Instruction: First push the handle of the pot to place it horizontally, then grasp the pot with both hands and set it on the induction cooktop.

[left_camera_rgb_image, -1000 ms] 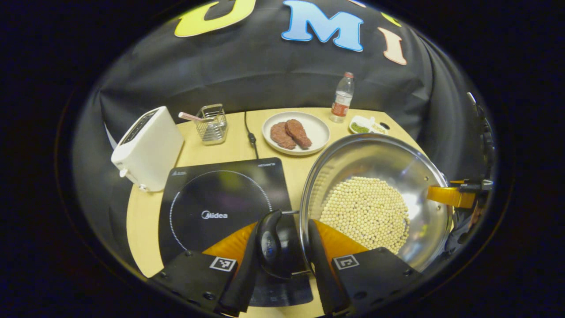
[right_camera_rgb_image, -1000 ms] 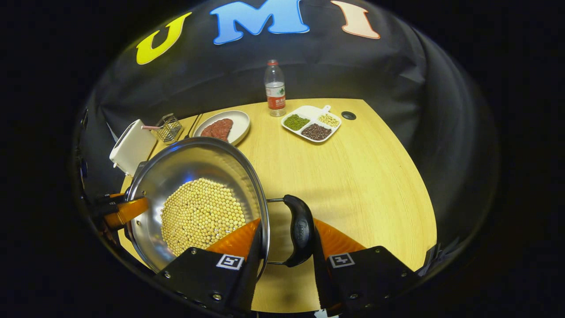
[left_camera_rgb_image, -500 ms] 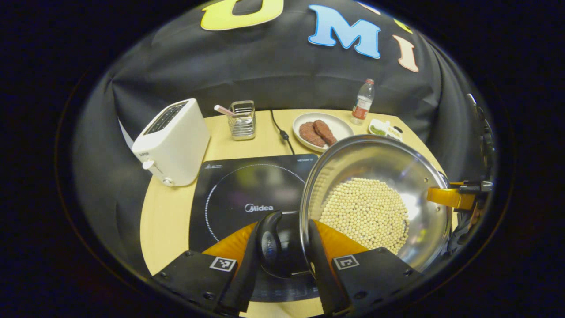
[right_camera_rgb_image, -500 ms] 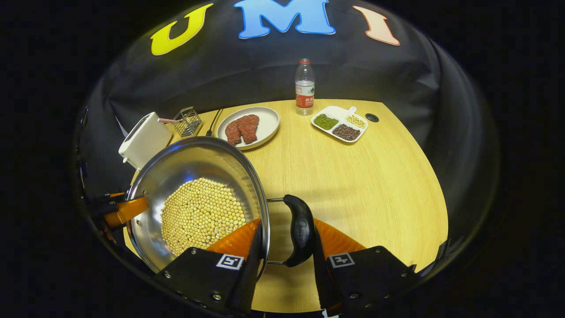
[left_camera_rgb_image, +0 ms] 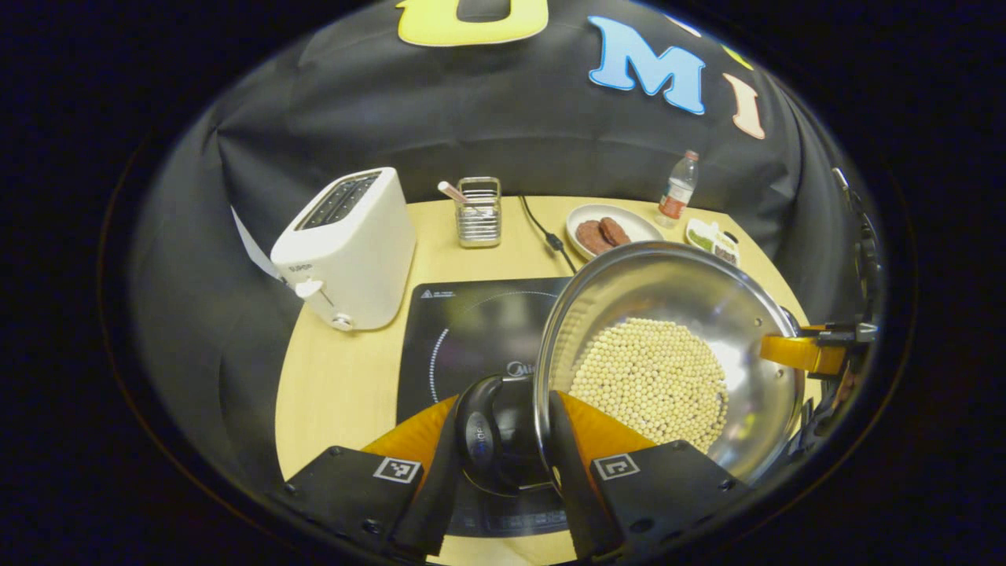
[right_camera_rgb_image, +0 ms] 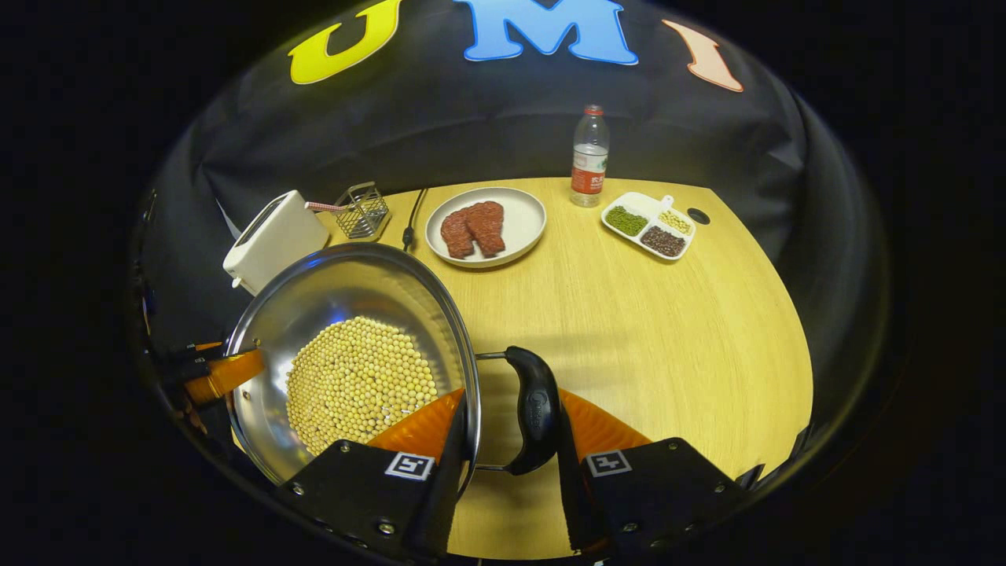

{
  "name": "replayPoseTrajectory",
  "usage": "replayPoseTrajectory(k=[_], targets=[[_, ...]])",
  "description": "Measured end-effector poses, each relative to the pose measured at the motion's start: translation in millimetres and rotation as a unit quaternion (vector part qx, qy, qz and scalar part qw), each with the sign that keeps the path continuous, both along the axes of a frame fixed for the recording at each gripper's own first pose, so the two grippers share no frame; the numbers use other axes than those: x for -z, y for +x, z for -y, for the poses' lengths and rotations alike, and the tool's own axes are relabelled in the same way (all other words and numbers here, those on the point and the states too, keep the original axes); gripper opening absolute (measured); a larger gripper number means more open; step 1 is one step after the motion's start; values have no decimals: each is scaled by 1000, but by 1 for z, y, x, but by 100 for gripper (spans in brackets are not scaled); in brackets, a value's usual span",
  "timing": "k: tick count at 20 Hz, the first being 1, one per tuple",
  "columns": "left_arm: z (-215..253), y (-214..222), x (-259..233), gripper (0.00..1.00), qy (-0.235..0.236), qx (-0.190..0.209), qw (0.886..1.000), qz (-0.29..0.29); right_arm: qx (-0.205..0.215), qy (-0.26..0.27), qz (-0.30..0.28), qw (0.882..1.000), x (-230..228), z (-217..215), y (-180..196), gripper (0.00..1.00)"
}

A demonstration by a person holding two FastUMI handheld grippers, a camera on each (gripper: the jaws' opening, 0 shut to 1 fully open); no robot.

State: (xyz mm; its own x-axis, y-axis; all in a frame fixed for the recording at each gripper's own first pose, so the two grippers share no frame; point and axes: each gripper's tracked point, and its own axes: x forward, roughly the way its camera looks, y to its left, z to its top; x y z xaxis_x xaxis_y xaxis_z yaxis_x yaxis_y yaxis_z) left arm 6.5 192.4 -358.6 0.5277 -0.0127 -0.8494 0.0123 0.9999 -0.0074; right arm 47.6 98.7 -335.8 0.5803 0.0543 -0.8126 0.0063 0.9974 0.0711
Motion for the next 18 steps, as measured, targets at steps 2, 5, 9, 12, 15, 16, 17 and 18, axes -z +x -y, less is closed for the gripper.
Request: replayPoseTrajectory(k=[2, 5, 9, 12, 15, 16, 17, 18], targets=[[-12, 3, 1, 63, 0, -2, 1000, -2, -2, 1, 0, 1000, 1, -12, 4, 56], [-29, 12, 4, 63, 1, -2, 1000, -5, -1, 4, -3, 1000, 1, -29, 11, 55], [-54, 20, 1, 63, 2, -4, 1000, -5, -1, 6, -6, 1000, 3, -51, 20, 56], [-68, 25, 5, 63, 5, -6, 1000, -2, -1, 9, -5, 1000, 4, -66, 29, 56], [-81, 34, 10, 63, 6, -2, 1000, -3, 2, 11, -7, 1000, 5, -77, 35, 55], [-84, 36, 10, 62, 7, 0, 1000, -3, 4, 12, -8, 1000, 7, -80, 35, 55], [-87, 37, 10, 62, 7, 2, 1000, -4, 8, 12, -9, 1000, 7, -83, 36, 55], [-90, 38, 10, 63, 8, 4, 1000, -4, 12, 13, -10, 1000, 9, -87, 37, 56]])
